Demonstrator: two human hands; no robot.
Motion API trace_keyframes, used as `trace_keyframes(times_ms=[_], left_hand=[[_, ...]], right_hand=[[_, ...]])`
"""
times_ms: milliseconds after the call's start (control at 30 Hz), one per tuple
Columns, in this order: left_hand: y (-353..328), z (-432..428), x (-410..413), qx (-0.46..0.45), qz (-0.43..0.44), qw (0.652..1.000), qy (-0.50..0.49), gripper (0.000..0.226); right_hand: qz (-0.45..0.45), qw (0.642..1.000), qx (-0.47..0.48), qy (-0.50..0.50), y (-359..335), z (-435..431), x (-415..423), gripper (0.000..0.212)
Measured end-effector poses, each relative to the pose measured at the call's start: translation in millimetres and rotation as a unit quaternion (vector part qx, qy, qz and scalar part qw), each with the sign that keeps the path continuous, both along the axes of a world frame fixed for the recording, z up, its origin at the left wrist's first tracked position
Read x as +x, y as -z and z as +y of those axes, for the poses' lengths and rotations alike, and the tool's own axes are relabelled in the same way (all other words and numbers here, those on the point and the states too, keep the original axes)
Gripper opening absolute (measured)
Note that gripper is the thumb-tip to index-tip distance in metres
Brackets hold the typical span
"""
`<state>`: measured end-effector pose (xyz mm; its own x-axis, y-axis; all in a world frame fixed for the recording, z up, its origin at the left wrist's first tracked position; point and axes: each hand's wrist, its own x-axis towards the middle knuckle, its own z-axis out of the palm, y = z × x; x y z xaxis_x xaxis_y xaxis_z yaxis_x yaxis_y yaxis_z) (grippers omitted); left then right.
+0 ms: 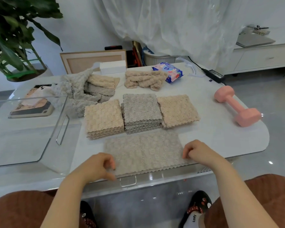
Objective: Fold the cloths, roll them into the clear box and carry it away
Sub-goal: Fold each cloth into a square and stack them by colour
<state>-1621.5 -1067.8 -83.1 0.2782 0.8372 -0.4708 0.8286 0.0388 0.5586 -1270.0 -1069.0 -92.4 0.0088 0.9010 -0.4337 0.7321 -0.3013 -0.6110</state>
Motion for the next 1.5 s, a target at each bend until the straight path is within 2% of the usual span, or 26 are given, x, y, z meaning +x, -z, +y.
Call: trace_keyframes(times_ms=[133, 200, 267, 333, 433, 533, 733, 800, 933, 1033, 1133, 1233, 1333, 1433, 1500], left_hand=[[-13, 3, 50, 0.156, -0.071, 0.985, 0.015, 0.010], [7, 10, 74, 0.233, -0.043, 0.971, -0.009, 0.027], [37, 10, 93, 0.264, 0.036, 0.963, -0.034, 0.053], [63, 3, 103, 0.272, 0.114, 0.955, -0.019, 0.069], [77, 3, 100, 0.276, 0.135, 0.952, -0.003, 0.079], [76, 5, 95, 0.279, 0.154, 0.947, 0.029, 0.086], [71, 2, 90, 0.283, 0.165, 0.940, 0.097, 0.099], [70, 0, 88, 0.301, 0.132, 0.937, 0.121, 0.094], [67, -10, 112, 0.397, 0.015, 0.906, 0.147, 0.073], [61, -18, 154, 0.417, -0.018, 0.887, 0.199, 0.073], [66, -23, 185, 0.406, 0.019, 0.890, 0.205, 0.068], [73, -21, 190, 0.413, 0.053, 0.894, 0.164, 0.060], [79, -20, 183, 0.410, 0.026, 0.898, 0.160, 0.055], [82, -21, 180, 0.382, -0.004, 0.913, 0.140, 0.044], [84, -22, 180, 0.380, 0.004, 0.916, 0.130, 0.036]], right_hand=[[-0.009, 0.992, 0.086, 0.091, 1, 12, -5, 0.034], [-0.034, 0.978, 0.179, 0.103, 6, 17, -16, 0.028], [-0.058, 0.966, 0.247, 0.049, 21, 17, -29, 0.032], [-0.114, 0.962, 0.244, -0.032, 44, 11, -37, 0.041], [-0.206, 0.945, 0.245, -0.076, 67, -2, -39, 0.058], [-0.173, 0.955, 0.234, -0.058, 67, 2, -37, 0.065], [-0.027, 0.980, 0.194, 0.028, 61, 12, -28, 0.034], [0.039, 0.981, 0.179, 0.058, 57, 16, -24, 0.021], [0.192, 0.957, 0.171, 0.131, 46, 21, -15, 0.019], [0.264, 0.937, 0.173, 0.149, 38, 18, -10, 0.012], [0.261, 0.933, 0.192, 0.158, 42, 17, -4, 0.007], [0.260, 0.930, 0.198, 0.169, 50, 18, 6, 0.022], [0.235, 0.949, 0.179, 0.111, 53, 20, 13, 0.033], [0.160, 0.973, 0.164, 0.010, 57, 24, 13, 0.030], [0.144, 0.974, 0.176, -0.001, 60, 23, 9, 0.026]])
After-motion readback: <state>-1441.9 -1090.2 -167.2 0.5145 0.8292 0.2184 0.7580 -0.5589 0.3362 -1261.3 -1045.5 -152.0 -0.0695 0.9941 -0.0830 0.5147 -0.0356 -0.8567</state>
